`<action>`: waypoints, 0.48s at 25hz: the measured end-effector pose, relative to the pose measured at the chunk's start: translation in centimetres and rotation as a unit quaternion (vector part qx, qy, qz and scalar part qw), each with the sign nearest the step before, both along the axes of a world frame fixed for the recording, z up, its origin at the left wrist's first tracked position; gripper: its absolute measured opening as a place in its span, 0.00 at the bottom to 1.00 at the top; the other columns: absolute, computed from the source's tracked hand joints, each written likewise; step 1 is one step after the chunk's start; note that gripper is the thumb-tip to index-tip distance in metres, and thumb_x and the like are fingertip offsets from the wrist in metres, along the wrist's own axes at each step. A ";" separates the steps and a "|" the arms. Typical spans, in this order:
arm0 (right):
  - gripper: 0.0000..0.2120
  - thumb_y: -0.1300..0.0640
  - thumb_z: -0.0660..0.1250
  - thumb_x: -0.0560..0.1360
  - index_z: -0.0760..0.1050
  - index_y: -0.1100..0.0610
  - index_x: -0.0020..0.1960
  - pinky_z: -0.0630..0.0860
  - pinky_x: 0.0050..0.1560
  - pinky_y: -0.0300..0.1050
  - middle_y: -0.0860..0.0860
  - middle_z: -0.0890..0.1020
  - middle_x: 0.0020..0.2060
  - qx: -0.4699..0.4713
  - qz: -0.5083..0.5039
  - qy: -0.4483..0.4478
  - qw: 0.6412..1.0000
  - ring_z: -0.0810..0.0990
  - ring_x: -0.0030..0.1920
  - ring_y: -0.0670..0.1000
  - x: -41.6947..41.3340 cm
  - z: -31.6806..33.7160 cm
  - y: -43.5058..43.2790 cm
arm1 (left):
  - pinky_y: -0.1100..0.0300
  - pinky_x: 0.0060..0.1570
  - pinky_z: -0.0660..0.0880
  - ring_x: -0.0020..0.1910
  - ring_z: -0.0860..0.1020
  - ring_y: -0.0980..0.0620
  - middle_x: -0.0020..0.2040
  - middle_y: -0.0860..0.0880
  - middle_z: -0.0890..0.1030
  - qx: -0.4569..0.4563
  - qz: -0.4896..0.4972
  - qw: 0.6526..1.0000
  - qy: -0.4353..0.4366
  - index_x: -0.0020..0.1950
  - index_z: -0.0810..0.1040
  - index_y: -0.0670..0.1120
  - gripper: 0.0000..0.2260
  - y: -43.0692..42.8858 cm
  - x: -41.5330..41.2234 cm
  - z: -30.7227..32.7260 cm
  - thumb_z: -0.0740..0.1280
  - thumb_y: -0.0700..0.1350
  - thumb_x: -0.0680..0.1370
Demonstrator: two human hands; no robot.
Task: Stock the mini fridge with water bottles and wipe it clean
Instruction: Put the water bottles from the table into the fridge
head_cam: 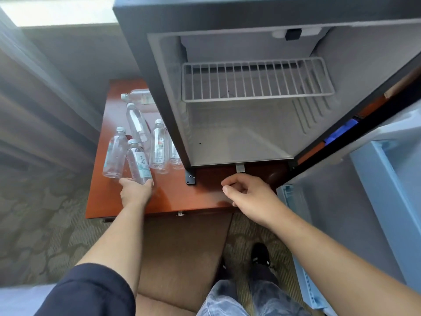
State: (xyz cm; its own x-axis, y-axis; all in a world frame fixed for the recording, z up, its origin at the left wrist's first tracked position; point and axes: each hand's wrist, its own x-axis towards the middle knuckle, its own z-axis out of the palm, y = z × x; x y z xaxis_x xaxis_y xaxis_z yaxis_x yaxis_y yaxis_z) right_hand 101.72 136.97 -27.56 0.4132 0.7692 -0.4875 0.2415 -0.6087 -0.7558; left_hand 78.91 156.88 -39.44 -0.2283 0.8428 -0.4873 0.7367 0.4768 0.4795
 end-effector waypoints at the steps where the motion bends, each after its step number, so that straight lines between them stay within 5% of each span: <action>1: 0.03 0.46 0.68 0.77 0.80 0.40 0.48 0.80 0.49 0.43 0.42 0.82 0.41 -0.009 0.005 0.003 1.000 0.84 0.44 0.46 0.0 -0.2 -0.2 | 0.47 0.65 0.72 0.67 0.75 0.36 0.67 0.36 0.76 -0.015 0.018 1.000 -0.018 0.69 0.66 0.39 0.29 -0.3 0.0 0.1 0.74 0.50 0.76; 4: 0.04 0.48 0.67 0.79 0.80 0.42 0.51 0.79 0.50 0.43 0.43 0.82 0.45 -0.028 0.017 0.023 0.999 0.84 0.46 0.46 -0.3 0.3 -0.3 | 0.46 0.60 0.79 0.54 0.82 0.41 0.57 0.41 0.82 -0.066 0.079 0.988 -0.114 0.67 0.71 0.40 0.30 -2.3 -0.7 -0.2 0.74 0.55 0.72; 7: 0.06 0.47 0.67 0.79 0.80 0.44 0.54 0.77 0.49 0.41 0.42 0.82 0.48 -0.049 0.046 0.024 0.997 0.83 0.48 0.46 -1.0 0.9 0.5 | 0.54 0.51 0.77 0.42 0.79 0.50 0.43 0.47 0.80 -0.088 0.118 0.963 -0.226 0.59 0.76 0.43 0.12 -5.7 -1.0 0.8 0.70 0.48 0.79; 10: 0.12 0.41 0.68 0.77 0.78 0.44 0.58 0.77 0.52 0.41 0.42 0.82 0.51 -0.059 0.086 0.022 0.994 0.82 0.50 0.44 -2.3 0.8 1.8 | 0.55 0.54 0.77 0.47 0.81 0.50 0.47 0.45 0.83 -0.077 0.114 0.949 -0.284 0.61 0.77 0.41 0.13 -9.1 -1.0 2.4 0.70 0.45 0.78; 12: 0.26 0.35 0.70 0.74 0.73 0.45 0.68 0.75 0.57 0.41 0.43 0.81 0.60 -0.058 0.117 0.046 0.990 0.80 0.58 0.45 -4.4 0.7 3.8 | 0.55 0.55 0.79 0.51 0.83 0.50 0.53 0.46 0.84 -0.061 0.079 0.943 -0.316 0.65 0.77 0.41 0.21 -10.5 -0.9 4.3 0.72 0.46 0.74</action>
